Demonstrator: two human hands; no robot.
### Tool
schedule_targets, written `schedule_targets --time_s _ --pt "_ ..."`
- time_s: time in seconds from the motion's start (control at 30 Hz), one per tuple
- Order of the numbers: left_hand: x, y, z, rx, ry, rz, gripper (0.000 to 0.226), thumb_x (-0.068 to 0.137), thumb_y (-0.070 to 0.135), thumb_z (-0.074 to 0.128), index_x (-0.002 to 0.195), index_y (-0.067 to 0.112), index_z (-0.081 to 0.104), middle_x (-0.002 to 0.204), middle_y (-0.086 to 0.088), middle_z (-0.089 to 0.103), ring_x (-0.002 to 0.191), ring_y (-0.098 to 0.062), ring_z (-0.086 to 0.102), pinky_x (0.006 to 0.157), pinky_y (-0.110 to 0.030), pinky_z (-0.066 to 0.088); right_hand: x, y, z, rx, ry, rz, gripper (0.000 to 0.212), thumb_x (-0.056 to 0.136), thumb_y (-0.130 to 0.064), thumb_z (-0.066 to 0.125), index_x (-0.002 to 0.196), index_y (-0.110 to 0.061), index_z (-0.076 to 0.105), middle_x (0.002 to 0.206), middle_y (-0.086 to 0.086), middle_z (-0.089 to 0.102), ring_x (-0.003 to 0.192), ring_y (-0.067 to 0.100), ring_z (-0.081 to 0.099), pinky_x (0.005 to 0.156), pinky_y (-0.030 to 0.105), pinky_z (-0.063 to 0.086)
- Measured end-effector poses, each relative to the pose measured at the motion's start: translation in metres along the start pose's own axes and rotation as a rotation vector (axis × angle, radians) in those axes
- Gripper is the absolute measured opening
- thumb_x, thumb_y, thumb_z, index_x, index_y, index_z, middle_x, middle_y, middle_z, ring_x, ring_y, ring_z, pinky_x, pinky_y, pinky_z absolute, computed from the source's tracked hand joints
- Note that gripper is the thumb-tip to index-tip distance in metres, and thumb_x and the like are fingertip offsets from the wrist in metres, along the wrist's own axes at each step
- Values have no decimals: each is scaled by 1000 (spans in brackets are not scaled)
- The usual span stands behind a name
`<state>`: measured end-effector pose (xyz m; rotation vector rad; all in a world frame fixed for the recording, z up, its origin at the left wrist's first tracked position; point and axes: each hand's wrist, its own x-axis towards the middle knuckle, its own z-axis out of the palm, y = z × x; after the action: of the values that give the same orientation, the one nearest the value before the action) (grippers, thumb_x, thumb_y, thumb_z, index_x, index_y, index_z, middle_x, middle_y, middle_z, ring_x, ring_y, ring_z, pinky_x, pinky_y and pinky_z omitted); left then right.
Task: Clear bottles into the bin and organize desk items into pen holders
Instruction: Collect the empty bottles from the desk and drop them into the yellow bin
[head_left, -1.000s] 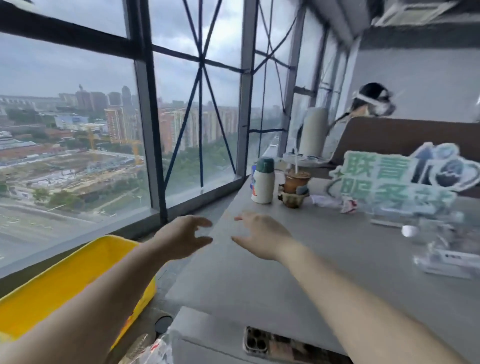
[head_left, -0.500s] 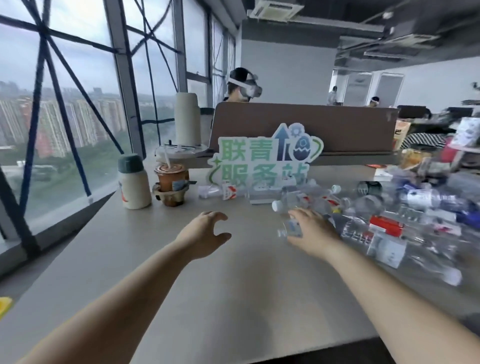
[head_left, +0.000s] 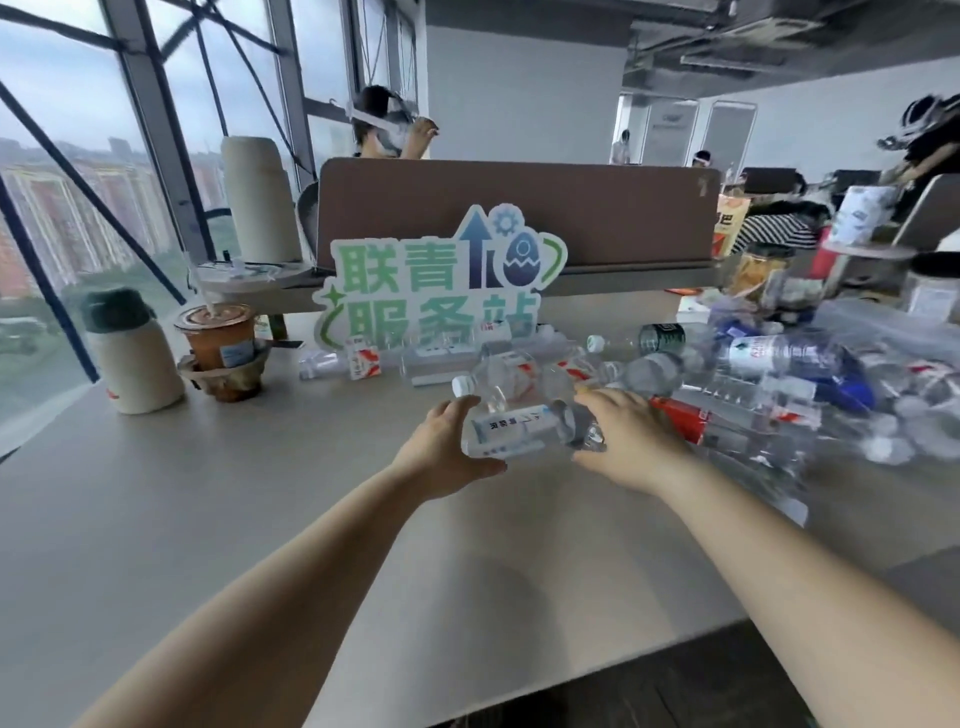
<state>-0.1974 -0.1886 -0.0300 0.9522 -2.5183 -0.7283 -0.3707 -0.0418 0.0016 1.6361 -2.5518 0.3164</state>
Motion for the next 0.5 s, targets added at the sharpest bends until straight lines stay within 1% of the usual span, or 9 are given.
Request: schedule_targets --time_s 0.13,0.2,0.27,0.4,0.5 --pt "-4 1 13 17 107 -34 68 77 30 76 136 21 44 133 -7 48 118 -24 50 95 -31 42 -20 25 2 -80 -46 101 70 83 -40 65 142 -22 33 148 2 35 134 28 33 108 41 32" --pt "-15 -1 12 14 143 -33 63 74 28 78 130 19 50 126 -7 50 110 -24 52 88 -27 42 -29 27 3 -92 -33 123 68 81 -38 68 139 -21 36 143 4 39 131 28 36 105 40 34" --pt "-33 -5 6 -3 177 -30 61 72 24 80 126 18 53 120 -6 50 104 -22 53 82 -22 38 -37 21 4 -93 -49 123 66 79 -38 70 135 -19 39 138 6 42 127 29 37 103 40 34" --pt "-85 -25 -26 -31 296 -44 57 68 20 82 118 16 56 112 -1 49 95 -18 51 79 -22 36 -49 -17 0 -23 -83 37 69 74 -39 72 131 -16 42 134 9 43 125 29 39 99 39 40" --pt "-132 -47 -65 -13 403 -86 55 68 20 83 117 17 57 110 3 47 96 -16 52 79 -23 38 -54 -73 -11 65 -27 -80 72 73 -40 71 133 -19 38 137 7 41 126 29 39 98 38 40"
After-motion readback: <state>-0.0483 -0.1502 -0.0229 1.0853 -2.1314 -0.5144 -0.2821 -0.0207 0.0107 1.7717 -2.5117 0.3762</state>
